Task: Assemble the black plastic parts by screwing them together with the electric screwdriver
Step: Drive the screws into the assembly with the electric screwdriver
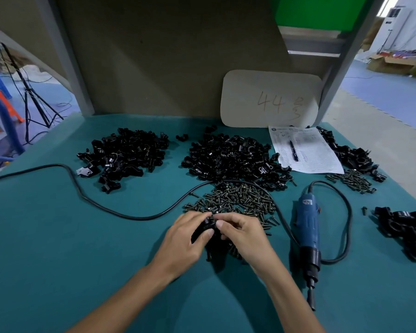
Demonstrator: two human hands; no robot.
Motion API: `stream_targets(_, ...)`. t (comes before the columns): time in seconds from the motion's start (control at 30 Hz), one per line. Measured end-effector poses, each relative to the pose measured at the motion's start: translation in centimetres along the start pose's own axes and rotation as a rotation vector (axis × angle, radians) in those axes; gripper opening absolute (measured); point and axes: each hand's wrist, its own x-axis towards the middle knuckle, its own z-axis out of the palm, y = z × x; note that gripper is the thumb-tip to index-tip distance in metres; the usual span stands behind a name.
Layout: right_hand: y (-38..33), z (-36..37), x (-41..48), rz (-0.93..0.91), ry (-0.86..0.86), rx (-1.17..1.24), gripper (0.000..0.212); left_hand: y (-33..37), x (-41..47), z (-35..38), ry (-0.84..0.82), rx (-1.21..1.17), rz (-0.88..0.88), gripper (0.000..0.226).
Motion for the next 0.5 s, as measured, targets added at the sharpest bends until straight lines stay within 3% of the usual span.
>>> stream_targets(0.27, 0.3, -0.2, 0.5, 0.043, -0.011, 0.000, 0.006, 0.1, -0.2, 0.2, 0.041, 0.058, -0.016, 0.046)
stream_targets(0.5, -1.1, 0.1, 0.8, -0.047, -0.061, -0.453, 0.033, -0.1, -0.5, 0.7, 0.030, 0.113, 0.041, 0.044)
